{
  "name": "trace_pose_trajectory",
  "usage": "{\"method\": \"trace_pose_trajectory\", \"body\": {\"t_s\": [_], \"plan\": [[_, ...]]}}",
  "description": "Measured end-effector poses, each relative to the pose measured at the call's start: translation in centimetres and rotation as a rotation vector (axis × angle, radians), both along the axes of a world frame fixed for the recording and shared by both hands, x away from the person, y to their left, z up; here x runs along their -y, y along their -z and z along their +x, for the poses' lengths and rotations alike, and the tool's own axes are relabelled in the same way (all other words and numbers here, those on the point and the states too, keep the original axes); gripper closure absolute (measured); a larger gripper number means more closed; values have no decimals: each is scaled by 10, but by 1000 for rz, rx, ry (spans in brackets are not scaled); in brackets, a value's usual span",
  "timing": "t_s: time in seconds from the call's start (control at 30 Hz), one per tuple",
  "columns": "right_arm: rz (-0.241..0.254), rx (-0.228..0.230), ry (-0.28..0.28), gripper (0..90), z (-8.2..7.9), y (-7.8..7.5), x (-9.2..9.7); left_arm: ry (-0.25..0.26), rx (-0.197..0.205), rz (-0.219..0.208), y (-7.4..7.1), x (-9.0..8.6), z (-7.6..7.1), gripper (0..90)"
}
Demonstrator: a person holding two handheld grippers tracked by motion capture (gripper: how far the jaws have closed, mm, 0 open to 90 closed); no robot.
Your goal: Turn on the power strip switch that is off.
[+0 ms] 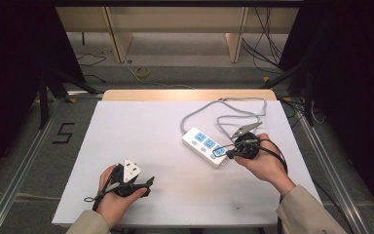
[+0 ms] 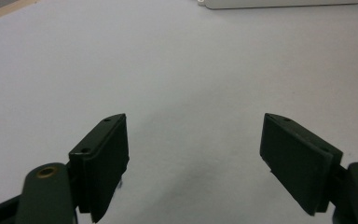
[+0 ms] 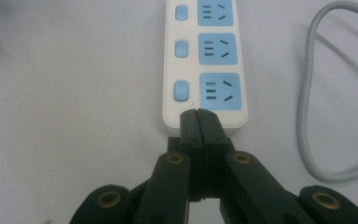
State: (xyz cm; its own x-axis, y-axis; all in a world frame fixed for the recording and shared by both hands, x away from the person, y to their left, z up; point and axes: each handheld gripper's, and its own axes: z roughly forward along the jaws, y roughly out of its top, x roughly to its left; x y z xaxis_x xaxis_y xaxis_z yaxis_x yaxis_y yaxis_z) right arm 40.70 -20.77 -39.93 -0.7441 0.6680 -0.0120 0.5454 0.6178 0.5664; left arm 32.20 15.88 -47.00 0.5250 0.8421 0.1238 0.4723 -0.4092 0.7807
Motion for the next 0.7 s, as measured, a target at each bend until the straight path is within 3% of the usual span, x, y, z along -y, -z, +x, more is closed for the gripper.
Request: {"method": "trace_pose_trajectory", "body": {"t_s": [0.7], "plan": [[-23,-32,-4,900,10,-2,-6,0,0,-1,0,0,0,236]]}}
